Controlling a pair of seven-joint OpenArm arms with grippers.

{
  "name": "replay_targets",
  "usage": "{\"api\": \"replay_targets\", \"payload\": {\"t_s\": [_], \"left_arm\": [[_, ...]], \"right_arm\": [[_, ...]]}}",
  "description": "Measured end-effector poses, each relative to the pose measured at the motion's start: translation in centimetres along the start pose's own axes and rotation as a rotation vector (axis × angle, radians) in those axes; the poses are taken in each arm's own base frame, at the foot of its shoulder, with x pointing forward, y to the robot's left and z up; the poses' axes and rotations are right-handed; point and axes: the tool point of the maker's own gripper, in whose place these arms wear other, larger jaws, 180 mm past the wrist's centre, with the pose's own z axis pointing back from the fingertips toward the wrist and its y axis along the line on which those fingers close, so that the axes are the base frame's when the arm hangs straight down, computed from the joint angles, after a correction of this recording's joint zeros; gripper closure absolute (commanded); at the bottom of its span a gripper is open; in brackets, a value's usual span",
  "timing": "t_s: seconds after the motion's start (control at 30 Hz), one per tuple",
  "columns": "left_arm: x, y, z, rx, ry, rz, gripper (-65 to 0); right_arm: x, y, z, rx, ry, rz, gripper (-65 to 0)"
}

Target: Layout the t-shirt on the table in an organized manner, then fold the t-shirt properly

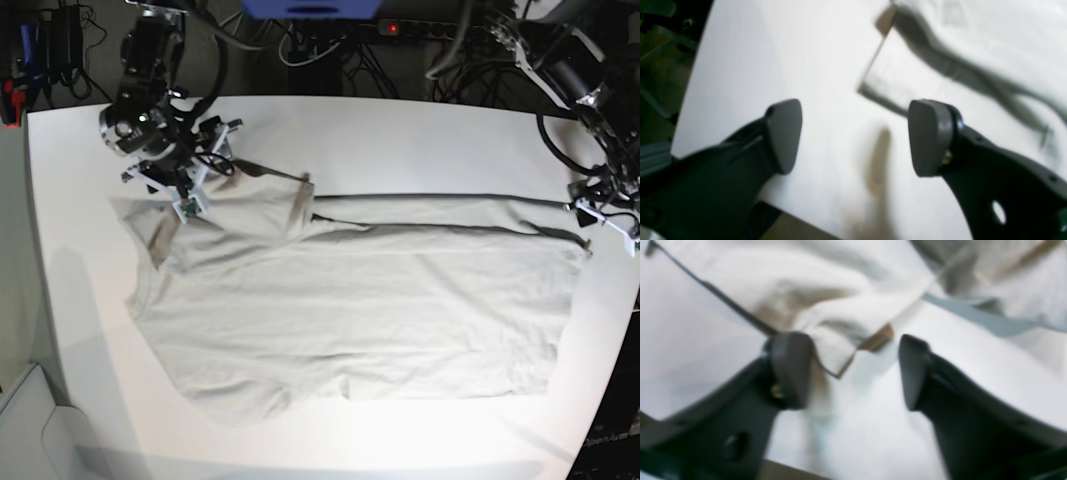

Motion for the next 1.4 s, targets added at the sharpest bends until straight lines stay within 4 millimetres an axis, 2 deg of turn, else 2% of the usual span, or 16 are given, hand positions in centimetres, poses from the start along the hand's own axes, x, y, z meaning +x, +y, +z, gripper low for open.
{"api": "replay_targets", "payload": {"t_s": [0.13, 0.17, 0.3, 0.57, 0.63, 0.73, 0.9, 1.1, 1.2, 1.4], "left_arm": [[-0.1, 0.1, 0.0, 0.003, 0.005, 0.0, -47.8], [-0.1, 0.1, 0.0, 0.003, 0.005, -0.001, -47.8], [-0.4, 0.1, 0.0, 0.002, 0.009, -0.002, -47.8], [0.7, 1.0, 1.4, 0.039, -0.034, -0.024, -48.0], [0.9, 0.7, 1.5, 0.034, -0.046, -0.021, -48.1], [0.2, 0.1, 1.6, 0.028, -0.033, -0.021, -48.1], [0.2, 0.6, 2.7, 0.056, -0.056, -0.04, -48.1], [-0.4, 0.8, 3.4, 0.071, -0.06, -0.058, -48.2], [-0.5, 0.9, 3.4, 0.075, -0.057, -0.061, -48.2], [-1.1, 0.9, 3.4, 0.073, -0.046, -0.063, -48.2]], "right_arm": [[0.2, 0.0, 0.0, 0.0, -0.003, 0.003, -1.5], [0.3, -0.1, 0.1, -0.003, -0.002, 0.004, 0.0], [1.6, -1.4, 0.8, -0.052, 0.004, 0.028, 0.0], [12.3, -5.9, 3.5, -0.167, -0.152, 0.063, 0.0], [14.0, -5.8, 2.6, -0.145, -0.153, 0.079, 0.0], [16.3, -4.9, 0.6, -0.078, -0.141, 0.095, 0.0], [18.6, -4.4, -2.1, 0.002, -0.108, 0.094, 0.0], [21.4, -3.2, -3.9, 0.083, -0.153, 0.089, 0.0], [23.0, -3.4, -3.5, 0.082, -0.209, 0.09, 0.0], [24.4, -5.3, -2.6, 0.044, -0.245, 0.097, 0.0]]}}
